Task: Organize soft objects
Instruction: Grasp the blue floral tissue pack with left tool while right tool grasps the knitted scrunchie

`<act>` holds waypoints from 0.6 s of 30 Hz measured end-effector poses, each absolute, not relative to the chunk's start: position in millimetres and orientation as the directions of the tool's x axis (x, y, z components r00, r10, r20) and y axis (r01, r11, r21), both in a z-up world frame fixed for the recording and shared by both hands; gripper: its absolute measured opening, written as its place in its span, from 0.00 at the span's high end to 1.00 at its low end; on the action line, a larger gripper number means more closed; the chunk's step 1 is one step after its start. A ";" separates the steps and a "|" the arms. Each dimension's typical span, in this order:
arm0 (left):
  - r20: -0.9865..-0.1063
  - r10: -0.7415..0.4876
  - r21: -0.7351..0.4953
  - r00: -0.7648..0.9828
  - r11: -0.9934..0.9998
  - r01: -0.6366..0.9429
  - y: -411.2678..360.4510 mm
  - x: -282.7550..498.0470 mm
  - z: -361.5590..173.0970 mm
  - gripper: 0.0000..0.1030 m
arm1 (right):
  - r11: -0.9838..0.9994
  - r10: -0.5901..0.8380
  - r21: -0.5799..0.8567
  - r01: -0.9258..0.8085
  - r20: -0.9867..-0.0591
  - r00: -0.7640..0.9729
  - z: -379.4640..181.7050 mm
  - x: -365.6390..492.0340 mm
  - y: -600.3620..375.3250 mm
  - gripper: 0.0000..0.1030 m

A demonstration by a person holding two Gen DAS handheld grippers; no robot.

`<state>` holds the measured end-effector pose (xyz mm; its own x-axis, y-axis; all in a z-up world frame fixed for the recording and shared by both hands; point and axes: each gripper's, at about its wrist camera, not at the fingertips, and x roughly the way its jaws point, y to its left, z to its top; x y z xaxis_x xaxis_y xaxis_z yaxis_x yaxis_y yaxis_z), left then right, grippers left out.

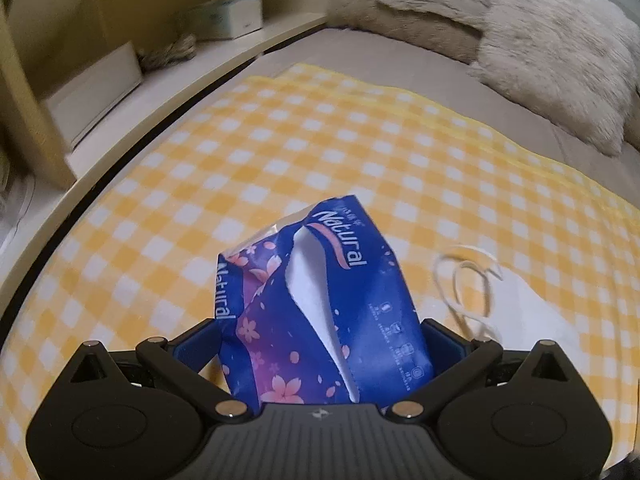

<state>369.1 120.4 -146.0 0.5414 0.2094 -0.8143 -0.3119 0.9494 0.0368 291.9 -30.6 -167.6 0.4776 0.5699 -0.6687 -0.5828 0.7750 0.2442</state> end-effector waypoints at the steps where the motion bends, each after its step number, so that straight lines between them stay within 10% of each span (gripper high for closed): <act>1: -0.817 0.203 0.026 0.539 0.948 -0.318 123.6 368.3 -146.0 0.00 | 0.769 0.576 0.255 -0.586 -0.672 0.464 -169.1 292.0 -28.4 0.10; 18: -0.824 0.109 -0.056 0.556 0.961 -0.272 133.0 364.0 -144.7 0.27 | 0.742 0.642 0.421 -0.521 -0.668 0.375 -168.1 303.6 -32.0 0.64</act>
